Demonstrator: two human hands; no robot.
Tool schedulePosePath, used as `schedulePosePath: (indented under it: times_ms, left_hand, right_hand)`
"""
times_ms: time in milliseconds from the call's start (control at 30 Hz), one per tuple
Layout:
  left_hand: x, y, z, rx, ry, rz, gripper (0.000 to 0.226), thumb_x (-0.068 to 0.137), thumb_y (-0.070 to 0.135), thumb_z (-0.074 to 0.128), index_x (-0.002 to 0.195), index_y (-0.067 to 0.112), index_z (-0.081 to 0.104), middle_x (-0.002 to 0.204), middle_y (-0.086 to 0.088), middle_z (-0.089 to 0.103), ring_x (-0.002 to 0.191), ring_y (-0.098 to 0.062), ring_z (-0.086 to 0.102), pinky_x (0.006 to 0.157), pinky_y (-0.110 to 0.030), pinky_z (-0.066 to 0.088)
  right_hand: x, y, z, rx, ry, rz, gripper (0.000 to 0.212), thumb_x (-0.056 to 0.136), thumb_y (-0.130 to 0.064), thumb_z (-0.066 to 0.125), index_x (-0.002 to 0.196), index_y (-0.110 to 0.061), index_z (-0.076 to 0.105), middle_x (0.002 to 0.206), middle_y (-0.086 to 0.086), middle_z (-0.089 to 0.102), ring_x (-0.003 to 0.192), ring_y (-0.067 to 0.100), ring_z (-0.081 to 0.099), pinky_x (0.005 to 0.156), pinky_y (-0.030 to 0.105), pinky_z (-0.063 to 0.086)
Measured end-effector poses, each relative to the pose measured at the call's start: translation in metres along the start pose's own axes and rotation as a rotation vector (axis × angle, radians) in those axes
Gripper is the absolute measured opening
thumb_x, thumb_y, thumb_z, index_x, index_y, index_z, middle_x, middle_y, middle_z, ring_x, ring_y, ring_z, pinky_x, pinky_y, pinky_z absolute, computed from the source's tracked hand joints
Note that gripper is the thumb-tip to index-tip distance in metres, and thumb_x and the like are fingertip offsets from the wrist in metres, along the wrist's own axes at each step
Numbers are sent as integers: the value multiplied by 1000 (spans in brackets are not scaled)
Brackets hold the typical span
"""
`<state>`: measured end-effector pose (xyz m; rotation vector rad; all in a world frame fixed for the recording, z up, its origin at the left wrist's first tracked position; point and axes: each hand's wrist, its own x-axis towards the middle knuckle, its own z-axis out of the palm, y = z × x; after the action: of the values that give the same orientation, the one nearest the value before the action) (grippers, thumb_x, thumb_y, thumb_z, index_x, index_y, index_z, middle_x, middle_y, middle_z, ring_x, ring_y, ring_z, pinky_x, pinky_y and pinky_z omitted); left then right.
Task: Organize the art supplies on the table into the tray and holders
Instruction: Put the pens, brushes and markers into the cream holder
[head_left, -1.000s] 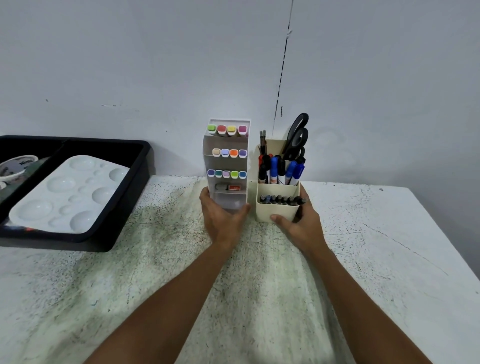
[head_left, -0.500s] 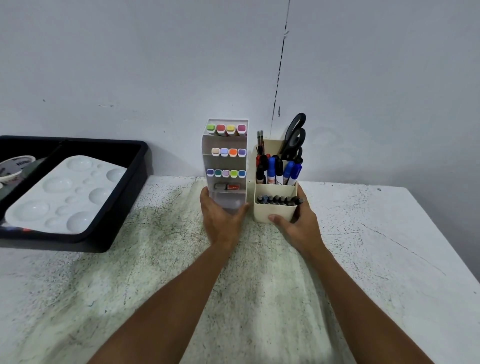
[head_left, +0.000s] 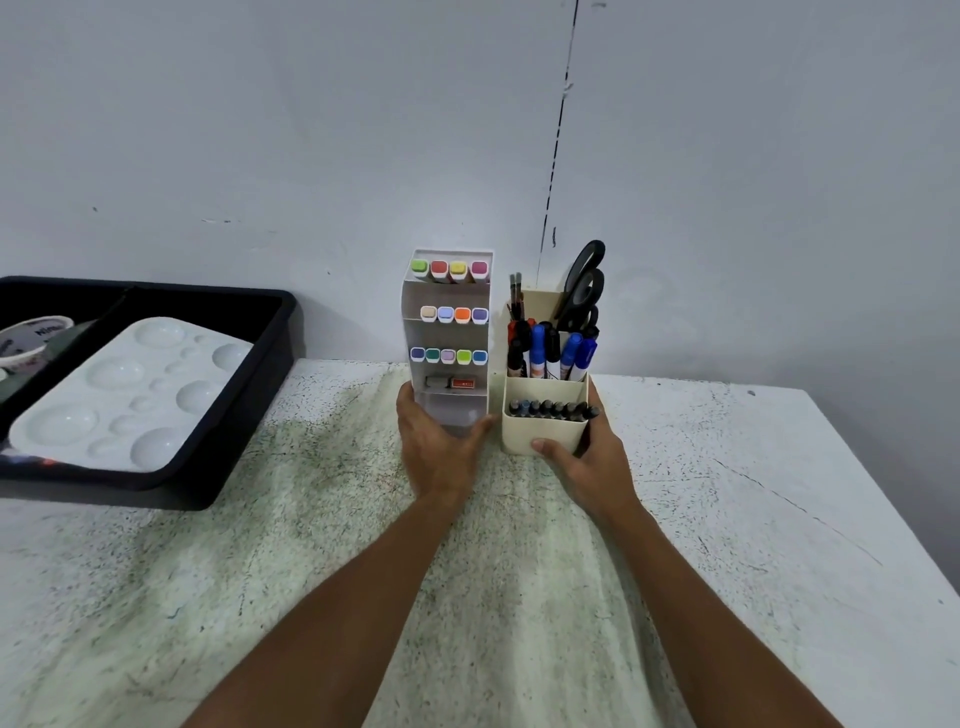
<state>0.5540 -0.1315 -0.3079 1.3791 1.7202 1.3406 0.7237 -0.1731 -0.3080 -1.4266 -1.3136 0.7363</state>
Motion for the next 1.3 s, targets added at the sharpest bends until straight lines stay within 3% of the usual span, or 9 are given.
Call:
schedulePosePath:
  times_ms: [233, 367, 467, 600, 733, 867, 1033, 1167, 1300]
  left_hand:
    - [-3, -2, -13, -193, -65, -11, 110, 48, 57, 89, 137, 30, 30, 129, 6, 54, 113, -16, 57, 89, -45, 55]
    - [-6, -6, -42, -124, -146, 106, 118, 50, 59, 87, 144, 24, 26, 142, 0, 42, 126, -18, 45, 100, -47, 47]
    - [6, 2, -72, -62, -125, 243, 111, 57, 64, 78, 145, 22, 27, 145, 1, 37, 129, -16, 40, 105, -47, 43]
    - [35, 46, -104, -64, -75, 474, 93, 67, 58, 76, 141, 22, 34, 139, 6, 41, 128, -10, 41, 104, -35, 42]
    - [60, 98, -121, -45, -121, 656, 60, 80, 37, 76, 132, 21, 51, 128, 8, 53, 121, -10, 50, 101, -29, 43]
    - [78, 125, -125, 106, -330, 621, 53, 83, 16, 75, 132, 16, 55, 128, 2, 60, 113, -5, 53, 91, -2, 34]
    - [90, 129, -123, 200, -383, 618, 39, 85, 12, 71, 123, 13, 63, 120, 0, 66, 104, -6, 57, 87, -13, 43]
    - [95, 130, -124, 171, -407, 623, 28, 89, 13, 67, 117, 14, 70, 112, 1, 71, 101, -8, 62, 79, -4, 39]
    - [96, 128, -123, 161, -427, 625, 25, 91, 14, 64, 115, 17, 71, 109, 2, 72, 98, -8, 63, 84, -18, 46]
  right_hand:
    - [-4, -4, -7, 6, -29, -13, 88, 75, -11, 81, 145, -33, 32, 130, -13, 57, 114, 4, 58, 87, 29, 56]
    - [-6, -9, -34, -75, -103, -1, 95, 81, 8, 67, 154, -19, 12, 153, 1, 31, 139, 21, 37, 109, 34, 38]
    - [-7, -35, -59, -108, 57, -121, 80, 82, 16, 57, 150, -12, 24, 147, 8, 40, 133, 26, 44, 99, 23, 43]
    - [14, -96, -62, -114, 212, -373, 60, 82, 2, 61, 139, -9, 45, 128, 5, 57, 113, 16, 58, 84, 15, 51]
    - [38, -158, -32, -171, 91, -525, 44, 83, 0, 66, 125, -8, 59, 112, 7, 63, 98, 10, 60, 75, 13, 51]
    - [56, -190, -3, -330, -93, -502, 40, 86, -10, 70, 125, -12, 62, 121, 0, 63, 104, 8, 58, 82, 21, 53]
    - [68, -196, 9, -482, -172, -418, 40, 85, -13, 67, 125, -11, 62, 121, 3, 66, 110, 15, 58, 94, 34, 48]
    - [70, -196, 11, -458, -151, -389, 27, 87, -11, 64, 114, -12, 70, 107, 1, 71, 97, 10, 60, 88, 30, 48]
    - [69, -197, 11, -442, -143, -379, 26, 90, -11, 63, 114, -12, 70, 108, 1, 72, 94, 5, 59, 79, 19, 42]
